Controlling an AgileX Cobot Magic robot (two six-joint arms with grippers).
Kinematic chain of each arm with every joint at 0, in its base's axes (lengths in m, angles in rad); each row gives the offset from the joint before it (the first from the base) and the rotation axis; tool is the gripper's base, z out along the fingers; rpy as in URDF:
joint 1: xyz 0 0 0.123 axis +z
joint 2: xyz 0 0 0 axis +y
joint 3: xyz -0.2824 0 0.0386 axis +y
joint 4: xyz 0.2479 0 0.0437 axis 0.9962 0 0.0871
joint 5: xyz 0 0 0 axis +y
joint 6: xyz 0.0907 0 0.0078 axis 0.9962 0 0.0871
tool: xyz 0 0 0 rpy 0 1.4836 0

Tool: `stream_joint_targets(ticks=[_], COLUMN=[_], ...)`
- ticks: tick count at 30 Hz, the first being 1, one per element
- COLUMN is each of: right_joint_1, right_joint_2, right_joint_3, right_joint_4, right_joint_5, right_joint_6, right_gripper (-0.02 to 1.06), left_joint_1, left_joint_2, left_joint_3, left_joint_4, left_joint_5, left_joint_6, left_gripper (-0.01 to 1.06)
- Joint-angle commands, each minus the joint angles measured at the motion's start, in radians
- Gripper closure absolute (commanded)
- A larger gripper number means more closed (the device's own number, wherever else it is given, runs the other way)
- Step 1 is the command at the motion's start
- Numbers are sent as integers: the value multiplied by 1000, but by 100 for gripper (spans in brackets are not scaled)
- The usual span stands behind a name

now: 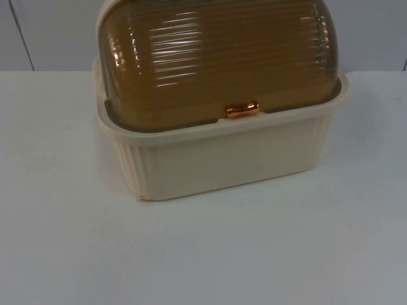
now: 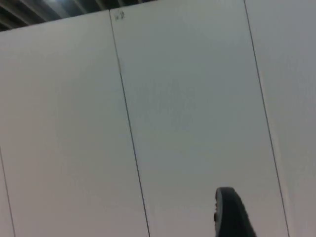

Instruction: Open the box lid with the left hand, place the block into the box with the right hand, then close the box lid with the left hand.

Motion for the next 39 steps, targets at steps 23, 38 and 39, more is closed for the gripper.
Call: stream_joint_targets(ticks=[23, 38, 39], right_joint_1=[-5, -5, -5], right_joint_2=[1, 1, 1], right_joint_3=[530, 763, 763], right_joint_4=[-87, -92, -92], right_joint_5=[-29, -53, -53], right_joint_6=[135, 135, 135], right_gripper=[0, 0, 0], left_joint_1=[-7, -7, -7], left_joint_2=[0, 0, 0], left_joint_3=[455, 680, 680], left_joint_4=[44, 78, 78], left_joint_5=[115, 125, 125], left_joint_6=[-134, -136, -136], left_gripper=[62, 62, 62])
